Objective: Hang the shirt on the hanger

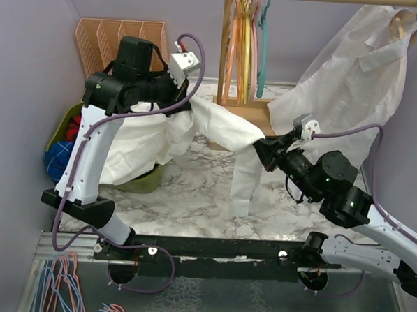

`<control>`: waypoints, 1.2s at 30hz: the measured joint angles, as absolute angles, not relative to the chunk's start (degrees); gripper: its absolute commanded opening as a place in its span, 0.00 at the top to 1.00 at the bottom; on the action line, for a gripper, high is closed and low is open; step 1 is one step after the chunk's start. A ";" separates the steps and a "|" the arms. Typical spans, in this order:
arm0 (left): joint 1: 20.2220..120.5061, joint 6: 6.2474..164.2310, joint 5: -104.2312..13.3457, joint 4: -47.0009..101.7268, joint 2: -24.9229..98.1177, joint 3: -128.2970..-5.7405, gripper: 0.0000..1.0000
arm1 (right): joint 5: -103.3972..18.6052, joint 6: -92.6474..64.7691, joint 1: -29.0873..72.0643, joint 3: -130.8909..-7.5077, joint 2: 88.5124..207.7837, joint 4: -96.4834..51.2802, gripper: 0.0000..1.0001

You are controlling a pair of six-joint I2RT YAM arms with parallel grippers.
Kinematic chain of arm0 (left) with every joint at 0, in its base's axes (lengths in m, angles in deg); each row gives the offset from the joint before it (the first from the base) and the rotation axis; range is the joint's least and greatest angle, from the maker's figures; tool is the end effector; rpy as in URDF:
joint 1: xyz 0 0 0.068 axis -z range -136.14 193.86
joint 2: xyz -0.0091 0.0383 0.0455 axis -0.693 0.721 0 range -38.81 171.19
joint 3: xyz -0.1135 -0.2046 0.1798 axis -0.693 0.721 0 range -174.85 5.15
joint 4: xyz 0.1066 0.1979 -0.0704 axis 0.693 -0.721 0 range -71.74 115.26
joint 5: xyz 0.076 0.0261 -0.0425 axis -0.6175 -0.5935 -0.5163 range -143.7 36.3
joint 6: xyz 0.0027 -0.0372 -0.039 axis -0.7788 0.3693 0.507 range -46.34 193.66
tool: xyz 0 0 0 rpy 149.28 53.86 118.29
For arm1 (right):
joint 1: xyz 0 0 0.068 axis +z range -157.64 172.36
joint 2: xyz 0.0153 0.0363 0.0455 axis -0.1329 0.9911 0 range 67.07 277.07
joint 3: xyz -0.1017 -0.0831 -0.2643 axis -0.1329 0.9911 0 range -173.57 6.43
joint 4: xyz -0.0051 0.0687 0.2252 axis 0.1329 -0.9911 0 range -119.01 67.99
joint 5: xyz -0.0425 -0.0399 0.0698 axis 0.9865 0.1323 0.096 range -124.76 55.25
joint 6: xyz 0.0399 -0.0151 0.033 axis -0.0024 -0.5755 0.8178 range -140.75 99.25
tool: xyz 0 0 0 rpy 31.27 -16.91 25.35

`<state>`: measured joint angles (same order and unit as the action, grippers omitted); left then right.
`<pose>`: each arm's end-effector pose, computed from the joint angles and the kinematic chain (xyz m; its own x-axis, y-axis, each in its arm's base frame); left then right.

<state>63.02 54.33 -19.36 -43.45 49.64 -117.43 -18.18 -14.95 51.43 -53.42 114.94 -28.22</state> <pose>0.2233 -0.0988 0.5131 -0.2710 0.3835 -0.8829 0.8471 0.5306 -0.0295 0.0781 0.1106 0.4410 -0.0169 0.1602 -0.9869 -0.6780 0.7237 0.1291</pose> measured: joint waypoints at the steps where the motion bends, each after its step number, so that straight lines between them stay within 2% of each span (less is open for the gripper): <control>1: 64.38 54.17 -19.75 -43.32 50.16 -116.76 1.00 | -15.53 -13.49 51.43 -52.09 113.98 -29.97 0.41; 2: 65.71 53.98 -20.08 -43.25 50.86 -116.21 1.00 | -12.45 -11.39 51.43 -50.78 113.04 -32.33 0.17; 3: 66.80 53.80 -20.38 -43.23 51.60 -115.93 1.00 | -10.48 -10.19 51.43 -49.88 112.48 -34.15 0.03; 4: 67.74 53.69 -20.78 -43.16 52.59 -115.71 1.00 | -8.10 -8.59 51.43 -48.92 111.62 -36.27 0.00; 7: 69.43 53.28 -21.56 -42.92 55.38 -115.47 1.00 | -5.13 -8.02 51.28 -47.23 109.57 -38.83 0.00; 12: 69.34 52.47 -23.71 -42.92 56.70 -115.60 1.00 | -13.41 -17.88 51.26 -44.90 108.96 -30.37 0.01; 18: 69.38 52.05 -25.50 -42.86 56.45 -115.84 1.00 | -18.66 -46.97 59.08 -33.79 122.49 -7.70 0.01; 21: 69.38 52.03 -26.50 -42.73 56.04 -114.83 1.00 | -22.13 -58.38 60.54 -28.66 129.28 -3.37 0.00; 28: 69.38 52.03 -27.07 -42.92 55.80 -112.87 1.00 | -28.80 -78.95 61.35 -34.78 141.68 8.67 0.00; 36: 69.38 52.03 -27.46 -42.92 55.80 -112.84 1.00 | -33.85 -89.46 61.86 -43.15 151.31 14.37 0.00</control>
